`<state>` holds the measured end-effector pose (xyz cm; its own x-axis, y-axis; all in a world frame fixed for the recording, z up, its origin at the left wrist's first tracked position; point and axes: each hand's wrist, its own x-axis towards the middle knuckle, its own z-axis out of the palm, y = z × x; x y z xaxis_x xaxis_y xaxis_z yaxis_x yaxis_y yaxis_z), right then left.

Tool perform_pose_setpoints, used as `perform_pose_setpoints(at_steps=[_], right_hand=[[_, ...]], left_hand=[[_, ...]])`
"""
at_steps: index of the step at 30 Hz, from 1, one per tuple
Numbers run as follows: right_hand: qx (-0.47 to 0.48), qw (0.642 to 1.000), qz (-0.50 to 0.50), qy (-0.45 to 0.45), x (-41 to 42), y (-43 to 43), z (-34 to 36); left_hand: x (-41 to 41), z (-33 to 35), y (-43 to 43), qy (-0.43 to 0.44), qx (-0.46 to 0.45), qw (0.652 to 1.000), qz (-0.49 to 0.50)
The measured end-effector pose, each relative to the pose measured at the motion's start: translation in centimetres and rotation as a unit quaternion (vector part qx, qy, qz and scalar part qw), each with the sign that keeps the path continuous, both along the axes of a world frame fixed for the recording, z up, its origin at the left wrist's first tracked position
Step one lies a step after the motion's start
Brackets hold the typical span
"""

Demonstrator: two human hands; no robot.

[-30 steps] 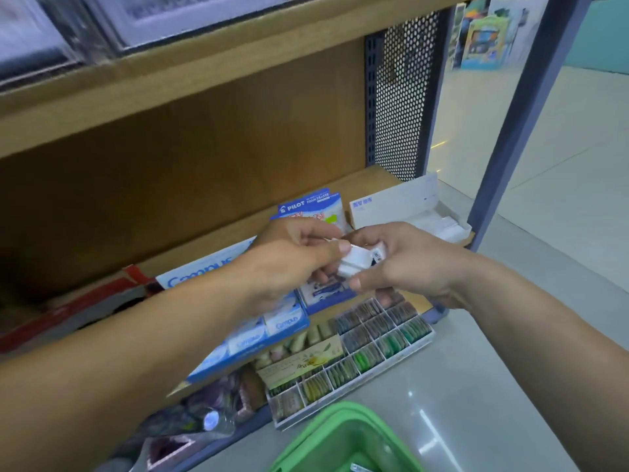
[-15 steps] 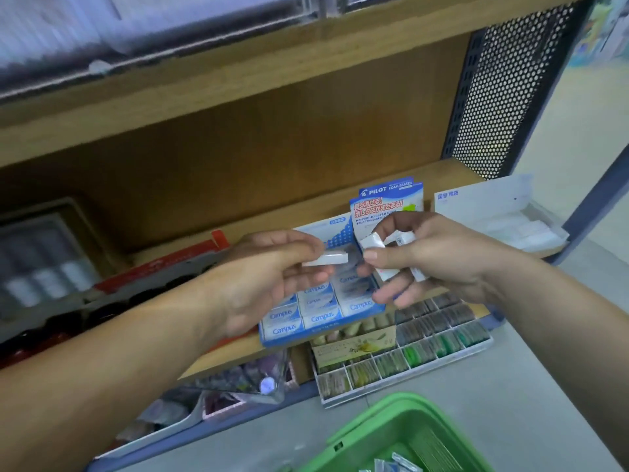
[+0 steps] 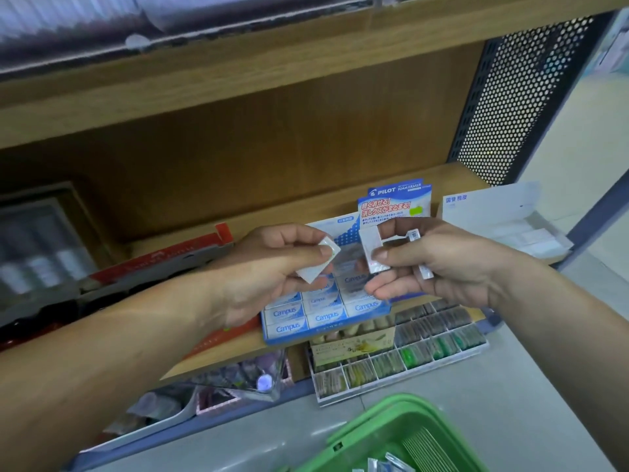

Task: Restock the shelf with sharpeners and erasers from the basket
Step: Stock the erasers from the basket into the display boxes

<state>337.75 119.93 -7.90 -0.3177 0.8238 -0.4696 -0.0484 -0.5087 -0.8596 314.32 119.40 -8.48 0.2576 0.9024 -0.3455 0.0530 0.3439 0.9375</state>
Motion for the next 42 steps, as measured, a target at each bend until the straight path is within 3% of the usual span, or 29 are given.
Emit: perform_pose_setpoints(at_steps=[5,11,17,22,25,29,31,36,42], right_hand=[[-0.011,1.000,-0.020,-0.004,0.6,0.0,-0.4],[0.001,1.000,-0.028,-0.014,1.0,0.1,-0.9],[0.054,0.995,-0.011,-0.081,0.4,-0.2,-0.9],[0.155,0.978,0.005,-0.139,-0.3,-0.2,-1.1],[0.181,0.961,0.064,-0.200,-1.0,-0.5,-1.1],[0.235,0.935,0.056,-0.261,-1.3,-0.3,-0.9],[0.253,0.926,0.060,-0.272,-1.3,-0.2,-0.8],[0.267,0.935,0.045,-0.231,-1.0,-0.2,-1.1],[0.195,0.971,-0.005,-0.141,-0.4,0.1,-1.5]], left_hand=[[-0.3,-0.2,0.2,0.117,0.045,0.992,0.020],[0.4,-0.6,0.3,0.084,0.034,0.995,0.034],[0.9,-0.8,0.3,0.153,0.057,0.986,0.031],[1.4,-0.4,-0.2,0.079,0.004,0.997,0.021],[1.6,-0.5,-0.4,0.092,-0.005,0.996,0.001],[1.7,-0.2,-0.2,0.048,-0.056,0.997,-0.011],[1.5,-0.2,-0.3,0.066,-0.036,0.997,-0.017],[0.9,-0.4,-0.3,0.136,0.015,0.990,-0.022],[0.9,-0.6,-0.3,0.143,0.030,0.989,-0.027]])
